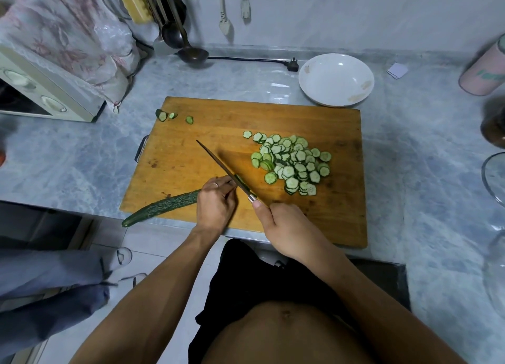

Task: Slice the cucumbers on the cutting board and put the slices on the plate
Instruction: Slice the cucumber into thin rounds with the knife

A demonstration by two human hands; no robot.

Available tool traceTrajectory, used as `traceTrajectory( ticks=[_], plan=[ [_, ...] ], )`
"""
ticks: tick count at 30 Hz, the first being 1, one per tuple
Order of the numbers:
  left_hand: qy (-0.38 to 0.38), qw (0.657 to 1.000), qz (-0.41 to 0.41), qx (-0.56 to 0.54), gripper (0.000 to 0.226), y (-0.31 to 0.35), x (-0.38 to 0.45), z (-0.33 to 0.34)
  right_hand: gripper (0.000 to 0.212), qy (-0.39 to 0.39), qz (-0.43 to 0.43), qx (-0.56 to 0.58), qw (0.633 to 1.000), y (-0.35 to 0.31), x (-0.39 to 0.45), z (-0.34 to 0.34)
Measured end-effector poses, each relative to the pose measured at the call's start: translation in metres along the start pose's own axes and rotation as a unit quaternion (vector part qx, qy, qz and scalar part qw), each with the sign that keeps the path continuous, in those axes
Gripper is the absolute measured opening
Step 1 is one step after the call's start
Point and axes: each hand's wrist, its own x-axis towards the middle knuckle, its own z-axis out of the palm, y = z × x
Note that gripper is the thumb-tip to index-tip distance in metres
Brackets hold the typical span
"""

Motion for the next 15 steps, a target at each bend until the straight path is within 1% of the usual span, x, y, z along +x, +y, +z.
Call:
traceTrajectory(
  ticks=[4, 8, 12, 15],
  plan=[
    [0.011, 1.000, -0.005, 0.006, 0.026, 0.002, 0.000, 0.002, 0.061, 0.012, 0.003, -0.012, 1.000, -0.007, 0.013, 0.006],
    [0.001, 1.000, -0.016, 0.001, 0.023, 0.004, 0.000, 0.000, 0.058, 0.022, 0.006, -0.016, 1.000, -0.007, 0.019, 0.013],
    [-0.003, 0.999, -0.030, -0.011, 0.023, -0.001, -0.001, 0.002, 0.062, 0.024, -0.001, -0.014, 1.000, -0.004, 0.021, 0.007],
    [0.006, 0.998, -0.054, -0.033, 0.015, -0.004, -0.003, 0.002, 0.064, 0.030, 0.004, 0.001, 1.000, 0.003, 0.025, -0.004]
  ],
)
